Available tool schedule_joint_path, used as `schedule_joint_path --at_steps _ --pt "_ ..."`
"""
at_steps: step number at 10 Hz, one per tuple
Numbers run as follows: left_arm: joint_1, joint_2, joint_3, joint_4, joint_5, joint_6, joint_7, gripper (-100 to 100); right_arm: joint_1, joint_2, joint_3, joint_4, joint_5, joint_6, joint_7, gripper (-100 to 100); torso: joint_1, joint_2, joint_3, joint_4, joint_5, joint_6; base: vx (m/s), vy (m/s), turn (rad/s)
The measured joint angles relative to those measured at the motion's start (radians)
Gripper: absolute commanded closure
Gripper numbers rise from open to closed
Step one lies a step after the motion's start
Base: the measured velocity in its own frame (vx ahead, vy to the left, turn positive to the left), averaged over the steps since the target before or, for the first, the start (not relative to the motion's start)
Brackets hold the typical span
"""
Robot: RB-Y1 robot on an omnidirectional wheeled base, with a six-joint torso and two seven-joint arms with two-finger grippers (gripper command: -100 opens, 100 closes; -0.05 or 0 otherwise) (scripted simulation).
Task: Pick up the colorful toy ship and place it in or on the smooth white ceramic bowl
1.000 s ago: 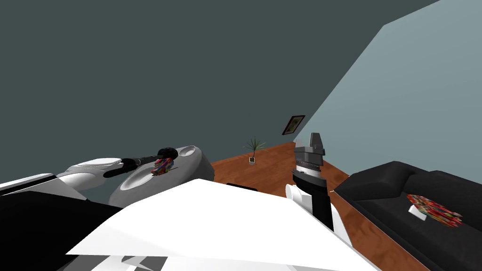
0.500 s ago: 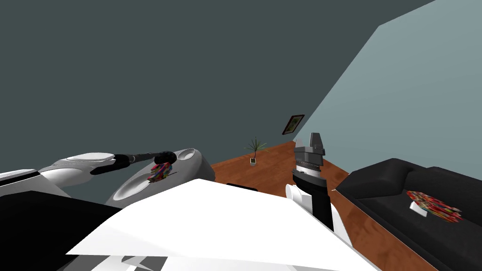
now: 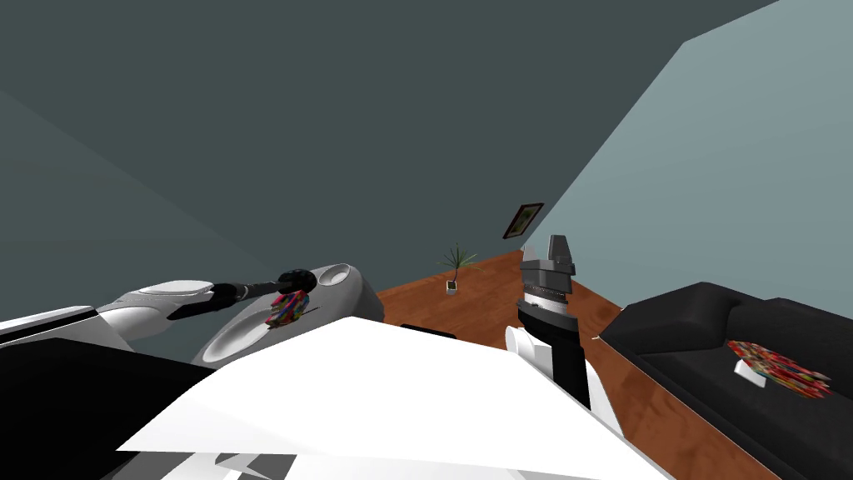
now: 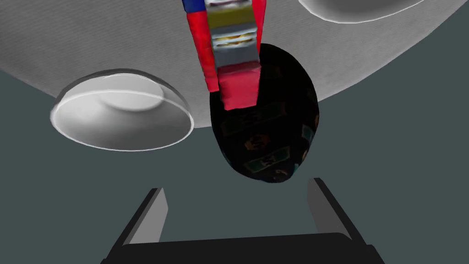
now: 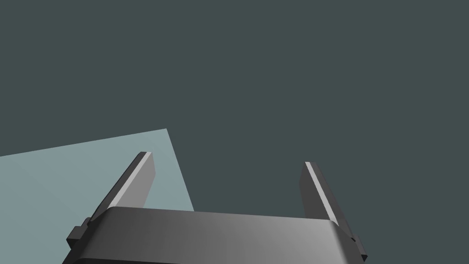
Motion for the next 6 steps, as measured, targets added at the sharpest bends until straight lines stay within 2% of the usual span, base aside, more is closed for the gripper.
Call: schedule_joint_path --at_steps 1,2,4,5,6 --pt "0.021 0.008 0.001 -0.026 0.004 0.007 0.011 -100 0.000 0.000 0.000 0.000 0.000 0.000 0.000 0 -0.003 0.000 0.000 0.000 -0.001 0.000 0.005 0.081 0.039" --pt "-0.028 -0.044 -0.018 0.052 -0.010 -0.035 -0.022 -100 0.000 0.000 0.000 0.000 0.000 0.000 0.000 0 0.001 0.000 0.000 0.000 0.001 0.000 -0.003 0.083 0.007" --pt "0.047 -0.032 -0.029 -0.030 -0.001 -0.009 0.020 -100 0.000 0.000 0.000 0.000 0.000 0.000 0.000 0 -0.001 0.001 0.001 0.000 0.000 0.000 -0.010 0.047 0.008" --pt "0.033 -0.061 -0.039 -0.004 -0.007 -0.031 0.006 -100 0.000 0.000 0.000 0.000 0.000 0.000 0.000 0 -0.001 0.001 0.001 0.000 0.000 0.000 -0.007 0.034 0.008" --pt "0.056 -0.067 -0.044 -0.032 -0.006 -0.032 0.007 -100 0.000 0.000 0.000 0.000 0.000 0.000 0.000 0 -0.002 0.001 0.001 0.000 0.000 0.000 -0.003 0.011 0.001"
